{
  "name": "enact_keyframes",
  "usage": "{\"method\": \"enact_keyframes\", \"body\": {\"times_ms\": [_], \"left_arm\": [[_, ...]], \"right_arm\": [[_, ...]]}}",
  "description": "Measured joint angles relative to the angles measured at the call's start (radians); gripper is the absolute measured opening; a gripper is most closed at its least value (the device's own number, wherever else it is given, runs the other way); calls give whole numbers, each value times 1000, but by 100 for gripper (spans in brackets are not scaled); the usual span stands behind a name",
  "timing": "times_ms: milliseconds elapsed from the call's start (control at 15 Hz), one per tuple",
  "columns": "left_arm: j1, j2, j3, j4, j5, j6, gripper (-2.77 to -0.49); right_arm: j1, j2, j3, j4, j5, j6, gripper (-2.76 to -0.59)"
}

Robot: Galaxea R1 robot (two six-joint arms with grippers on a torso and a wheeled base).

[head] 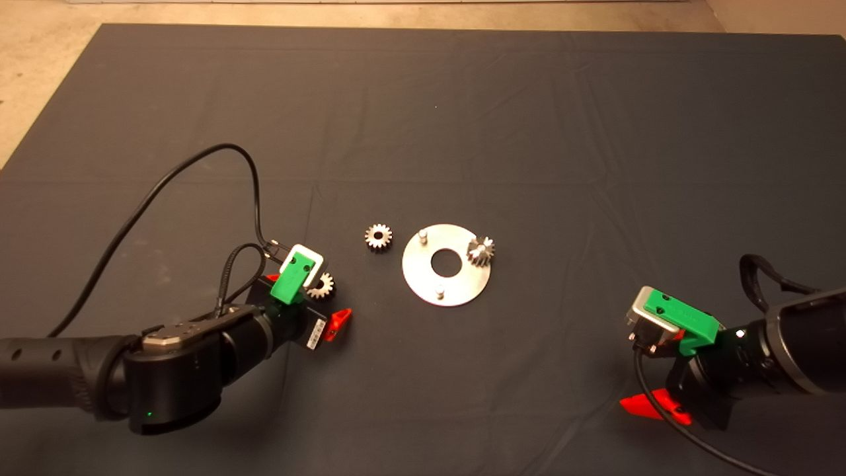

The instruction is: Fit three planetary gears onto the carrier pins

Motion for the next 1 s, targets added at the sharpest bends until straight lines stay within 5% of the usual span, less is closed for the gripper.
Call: {"method": "enact_keyframes", "body": {"times_ms": [467,1000], "left_arm": [[0,0,0,0,-13,0,-74],[0,-6,-14,3,-38,0,-112]], "right_arm": [[-15,0,0,0,-3,-3,-118],[-16,0,0,0,-2,-4,-118]]}}
